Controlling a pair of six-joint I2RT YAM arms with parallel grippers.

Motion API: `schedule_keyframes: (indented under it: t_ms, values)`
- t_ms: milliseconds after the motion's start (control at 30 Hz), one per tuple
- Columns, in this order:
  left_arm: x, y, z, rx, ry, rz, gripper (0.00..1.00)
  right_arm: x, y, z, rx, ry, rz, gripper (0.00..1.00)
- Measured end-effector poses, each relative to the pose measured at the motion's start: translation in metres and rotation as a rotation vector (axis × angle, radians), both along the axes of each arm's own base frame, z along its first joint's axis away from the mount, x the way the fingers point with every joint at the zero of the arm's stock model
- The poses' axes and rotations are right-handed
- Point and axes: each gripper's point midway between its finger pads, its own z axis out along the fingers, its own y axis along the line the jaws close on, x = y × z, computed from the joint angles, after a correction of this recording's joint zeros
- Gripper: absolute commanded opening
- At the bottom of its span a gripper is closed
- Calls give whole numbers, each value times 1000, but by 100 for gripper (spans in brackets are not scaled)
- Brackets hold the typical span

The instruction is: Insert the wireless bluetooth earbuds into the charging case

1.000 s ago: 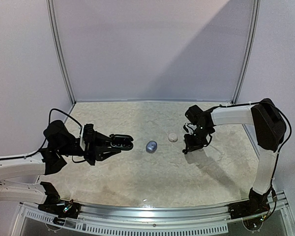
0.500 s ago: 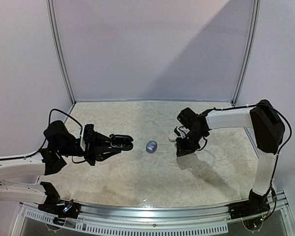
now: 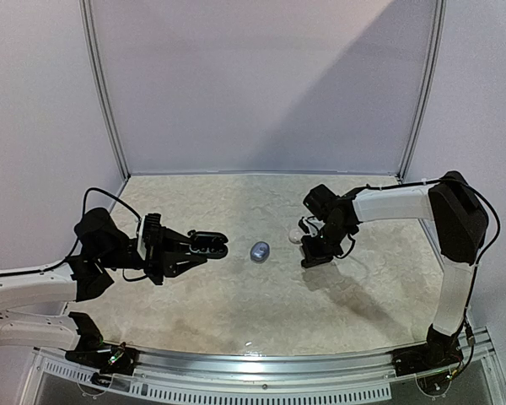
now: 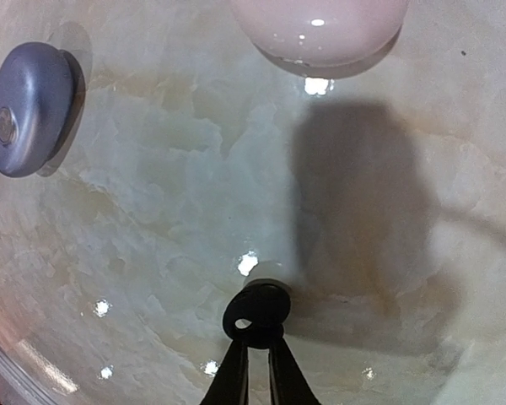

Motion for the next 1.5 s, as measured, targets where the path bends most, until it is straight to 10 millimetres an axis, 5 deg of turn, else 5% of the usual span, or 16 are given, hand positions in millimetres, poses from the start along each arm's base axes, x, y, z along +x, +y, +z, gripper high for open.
schedule_keyframes:
  t_ms: [733,1067,1500]
  values:
    - [0,0,0,0,13,0,0,9,-12,-1,-115,-43,20,18]
    - [0,0,-1,2,17,3,0,9,36,33,-123,-182,172,25]
    - [1,0,-2,4,20,5,0,9,30,1,-217,-115,187,25]
